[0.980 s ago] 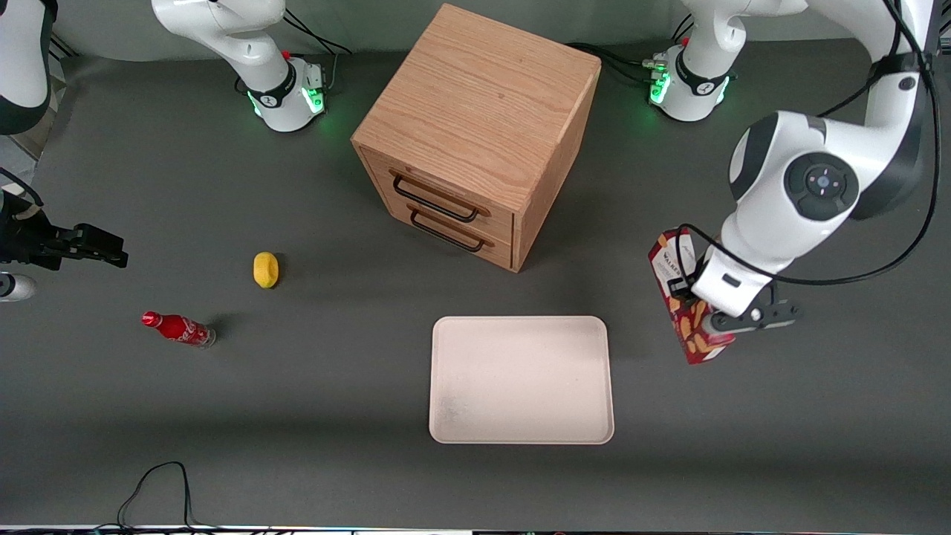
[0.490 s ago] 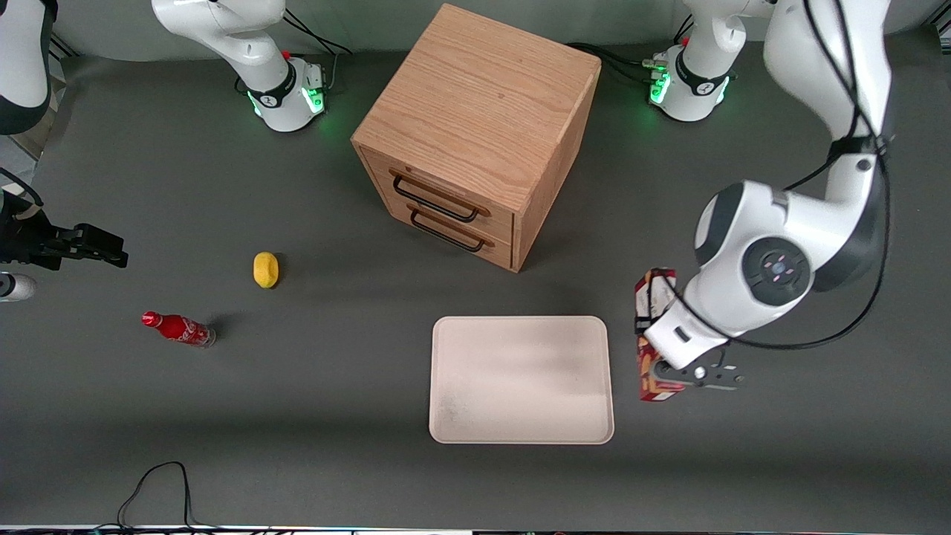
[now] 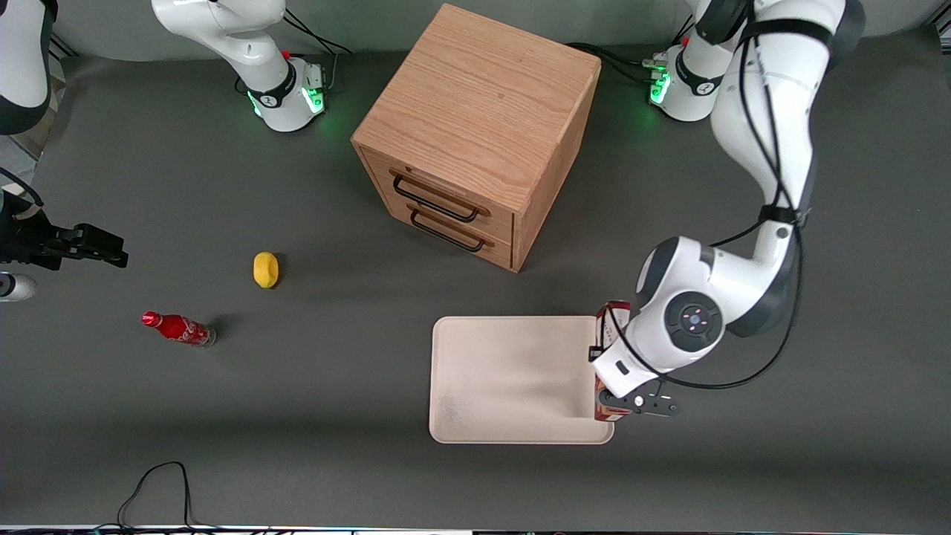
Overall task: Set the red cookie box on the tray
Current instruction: 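Lower the held cookie box onto the white tray with the left gripper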
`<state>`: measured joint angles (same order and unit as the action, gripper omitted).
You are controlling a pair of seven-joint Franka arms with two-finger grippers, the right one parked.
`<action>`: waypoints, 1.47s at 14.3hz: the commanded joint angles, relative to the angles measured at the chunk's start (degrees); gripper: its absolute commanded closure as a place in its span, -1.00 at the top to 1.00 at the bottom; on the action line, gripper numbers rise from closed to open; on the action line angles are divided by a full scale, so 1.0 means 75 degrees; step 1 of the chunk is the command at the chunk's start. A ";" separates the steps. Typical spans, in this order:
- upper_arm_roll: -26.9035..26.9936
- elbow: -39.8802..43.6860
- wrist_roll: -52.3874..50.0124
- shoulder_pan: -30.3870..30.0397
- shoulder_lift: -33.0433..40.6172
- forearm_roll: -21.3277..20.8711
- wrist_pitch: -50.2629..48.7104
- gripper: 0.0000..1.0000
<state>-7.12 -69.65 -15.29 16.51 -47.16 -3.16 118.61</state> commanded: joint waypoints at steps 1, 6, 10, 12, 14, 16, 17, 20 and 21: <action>0.0362 0.0427 -0.0258 0.0295 -0.0414 0.0070 0.0216 -1.00; 0.0410 0.0415 -0.0434 0.0365 -0.0567 0.0362 0.0381 -1.00; 0.0468 0.0252 -0.0411 0.0518 -0.0567 0.0339 0.0873 1.00; 0.0480 0.0181 -0.0411 0.0518 -0.0451 0.0316 0.0815 1.00; 0.0550 -0.0040 -0.0411 0.0459 0.0074 0.0292 0.0570 1.00; 0.0668 -0.0555 -0.0329 0.0331 0.0917 0.0316 0.0196 1.00; 0.0668 -0.0720 -0.0317 0.0214 0.1292 0.0339 -0.0120 1.00; 0.0668 -0.0978 -0.0305 0.0003 0.2184 0.0374 -0.1256 1.00; 0.0668 -0.1223 -0.0317 -0.0137 0.2500 0.0525 -0.1457 1.00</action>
<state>-2.37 -71.80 -17.70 16.74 -35.06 -0.91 109.86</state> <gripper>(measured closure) 0.000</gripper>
